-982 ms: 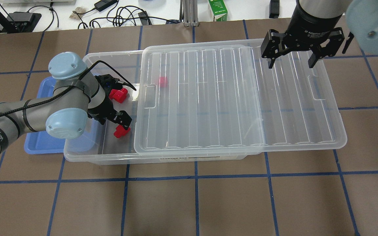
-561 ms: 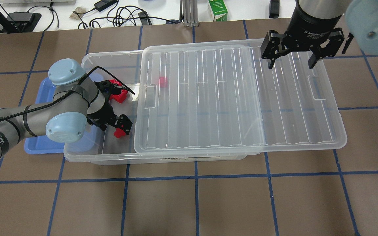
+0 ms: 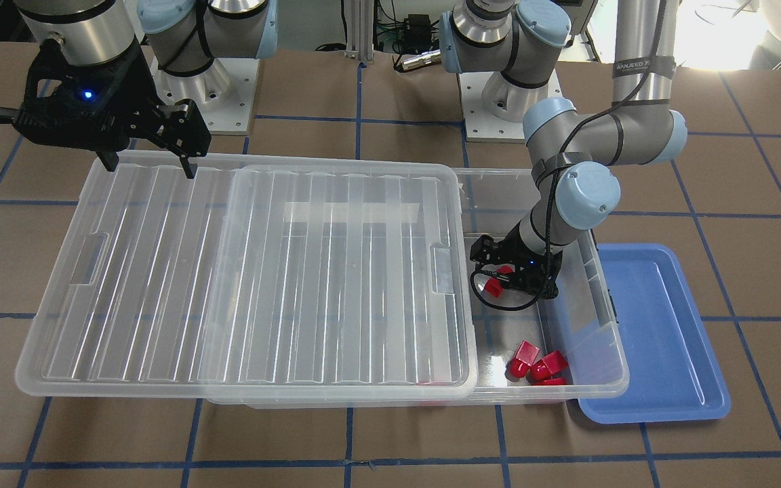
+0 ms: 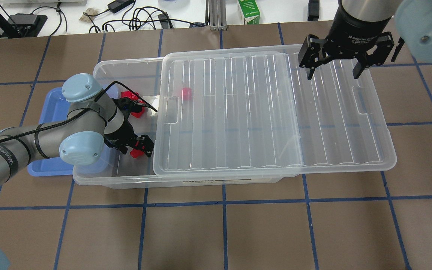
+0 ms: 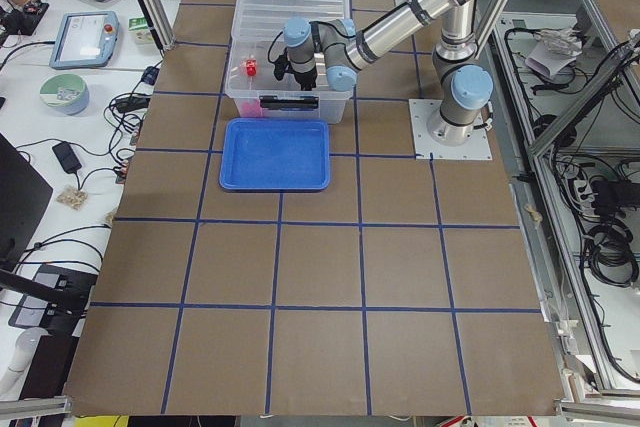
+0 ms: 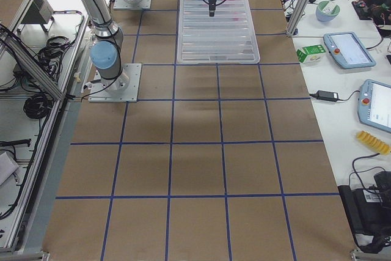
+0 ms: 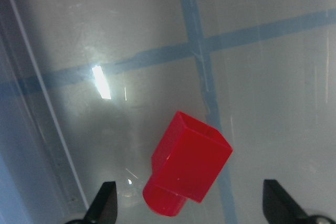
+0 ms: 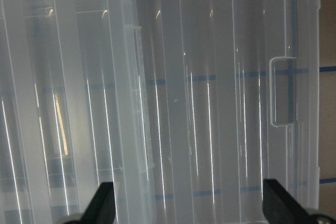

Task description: Place red block in blue tray from box

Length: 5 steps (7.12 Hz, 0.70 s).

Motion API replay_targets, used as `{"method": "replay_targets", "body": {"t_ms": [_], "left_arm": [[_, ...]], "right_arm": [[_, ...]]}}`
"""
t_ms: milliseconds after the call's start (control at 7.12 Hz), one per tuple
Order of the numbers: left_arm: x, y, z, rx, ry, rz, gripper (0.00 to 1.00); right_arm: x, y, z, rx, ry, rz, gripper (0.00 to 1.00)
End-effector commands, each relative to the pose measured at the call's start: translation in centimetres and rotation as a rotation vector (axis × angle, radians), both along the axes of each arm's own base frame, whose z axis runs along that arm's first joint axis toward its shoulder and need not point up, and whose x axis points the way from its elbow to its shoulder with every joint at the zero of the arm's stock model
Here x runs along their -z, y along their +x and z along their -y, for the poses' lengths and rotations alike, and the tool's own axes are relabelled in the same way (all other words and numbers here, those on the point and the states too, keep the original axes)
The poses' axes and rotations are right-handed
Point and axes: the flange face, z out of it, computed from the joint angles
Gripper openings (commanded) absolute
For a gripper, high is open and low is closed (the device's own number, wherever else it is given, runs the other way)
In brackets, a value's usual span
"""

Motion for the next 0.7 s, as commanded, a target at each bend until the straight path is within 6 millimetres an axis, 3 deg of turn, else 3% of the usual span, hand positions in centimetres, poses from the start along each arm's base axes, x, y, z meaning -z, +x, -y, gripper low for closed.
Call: {"method": "replay_targets", "body": {"t_ms": [0, 140, 281, 561], "left_arm": [[0.7, 0.0, 0.1, 0.01, 0.012, 0.001, 0.3], [0.3, 0.1, 0.4, 0.009, 0.001, 0.004, 0.08], [-0.4, -0.1, 0.4, 0.005, -0.017, 0.002, 0.0], [-5.4, -0.1, 2.2, 0.001, -0.091, 0.012, 0.0]], "right_arm": [[0.0, 0.0, 0.0, 0.0, 0.001, -0.001, 1.0], [0.0, 0.0, 0.0, 0.0, -0.001, -0.001, 1.0], [0.0, 0.0, 0.0, 0.0, 0.001, -0.001, 1.0], [0.0, 0.0, 0.0, 0.0, 0.001, -0.001, 1.0]]}}
